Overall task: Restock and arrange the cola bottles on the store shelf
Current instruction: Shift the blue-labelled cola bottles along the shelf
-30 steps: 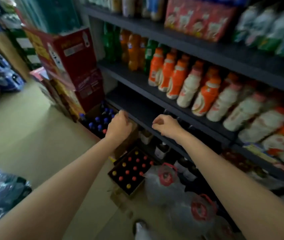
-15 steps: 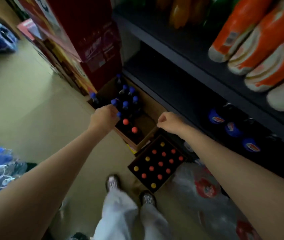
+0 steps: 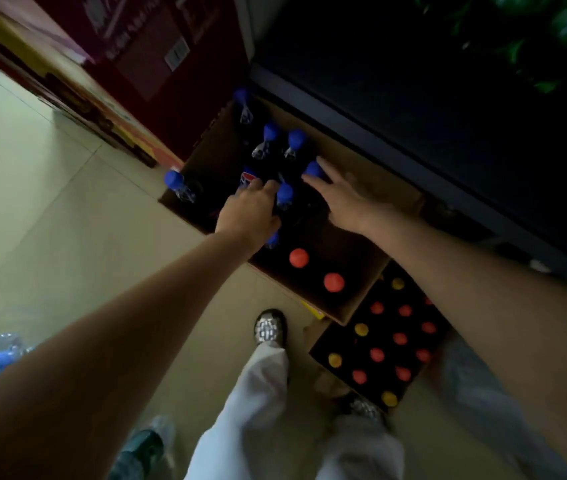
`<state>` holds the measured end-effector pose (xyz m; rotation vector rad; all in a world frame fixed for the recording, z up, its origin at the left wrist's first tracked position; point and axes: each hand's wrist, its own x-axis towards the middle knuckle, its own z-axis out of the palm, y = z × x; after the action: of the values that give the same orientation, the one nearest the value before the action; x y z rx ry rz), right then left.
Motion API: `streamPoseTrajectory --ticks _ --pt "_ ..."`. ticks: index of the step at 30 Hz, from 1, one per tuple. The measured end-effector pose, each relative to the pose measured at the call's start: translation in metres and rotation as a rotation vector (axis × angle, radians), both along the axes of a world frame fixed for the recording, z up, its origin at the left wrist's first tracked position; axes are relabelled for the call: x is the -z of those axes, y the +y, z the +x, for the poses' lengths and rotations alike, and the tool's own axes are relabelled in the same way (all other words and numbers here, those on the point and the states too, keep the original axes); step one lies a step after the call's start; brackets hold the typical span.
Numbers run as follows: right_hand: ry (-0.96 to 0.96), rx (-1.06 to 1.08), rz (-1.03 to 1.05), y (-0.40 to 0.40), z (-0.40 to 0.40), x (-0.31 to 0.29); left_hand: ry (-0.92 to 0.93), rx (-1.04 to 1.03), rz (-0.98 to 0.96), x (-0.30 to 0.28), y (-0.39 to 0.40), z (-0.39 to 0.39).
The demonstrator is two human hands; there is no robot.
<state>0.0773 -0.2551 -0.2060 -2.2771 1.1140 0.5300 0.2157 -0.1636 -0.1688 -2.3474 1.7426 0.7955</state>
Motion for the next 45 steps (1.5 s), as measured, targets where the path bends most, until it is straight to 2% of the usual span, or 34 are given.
streamPoseTrajectory --ticks 4,7,11,16,21,25,29,34,37,41,45 --pt "-0.086 0.062 -0.057 -0.005 0.020 0.032 0.001 0.057 0.009 0.036 -0.024 -0.001" --pt "-0.065 0.047 -0.174 -0.003 0.020 0.032 -0.030 0.068 0.050 0.052 -0.037 -0.008" --pt "0.002 0.111 -0.089 0.004 0.009 0.031 -0.077 0.061 0.073 0.062 -0.044 -0.018" --pt "0.054 0.149 -0.026 0.001 -0.009 0.036 -0.052 0.124 0.092 0.060 -0.049 -0.033" --pt "0.015 0.165 0.046 -0.002 -0.025 -0.003 0.003 0.117 0.104 0.034 -0.049 -0.045" --pt "0.110 0.135 0.107 0.001 -0.068 -0.067 0.039 0.093 0.073 -0.020 -0.051 -0.060" --pt "0.041 0.127 0.117 0.017 -0.109 -0.151 0.058 0.099 0.027 -0.105 -0.043 -0.096" --pt "-0.045 -0.008 -0.001 0.048 -0.159 -0.293 0.095 0.122 -0.074 -0.239 -0.017 -0.154" --pt "-0.032 -0.081 -0.114 0.061 -0.198 -0.380 0.095 0.154 -0.072 -0.318 -0.003 -0.191" --pt "-0.066 -0.020 -0.151 0.078 -0.253 -0.479 0.067 0.258 -0.015 -0.413 0.009 -0.242" --pt "-0.083 0.073 -0.157 0.107 -0.310 -0.537 0.055 0.435 -0.030 -0.477 0.020 -0.296"
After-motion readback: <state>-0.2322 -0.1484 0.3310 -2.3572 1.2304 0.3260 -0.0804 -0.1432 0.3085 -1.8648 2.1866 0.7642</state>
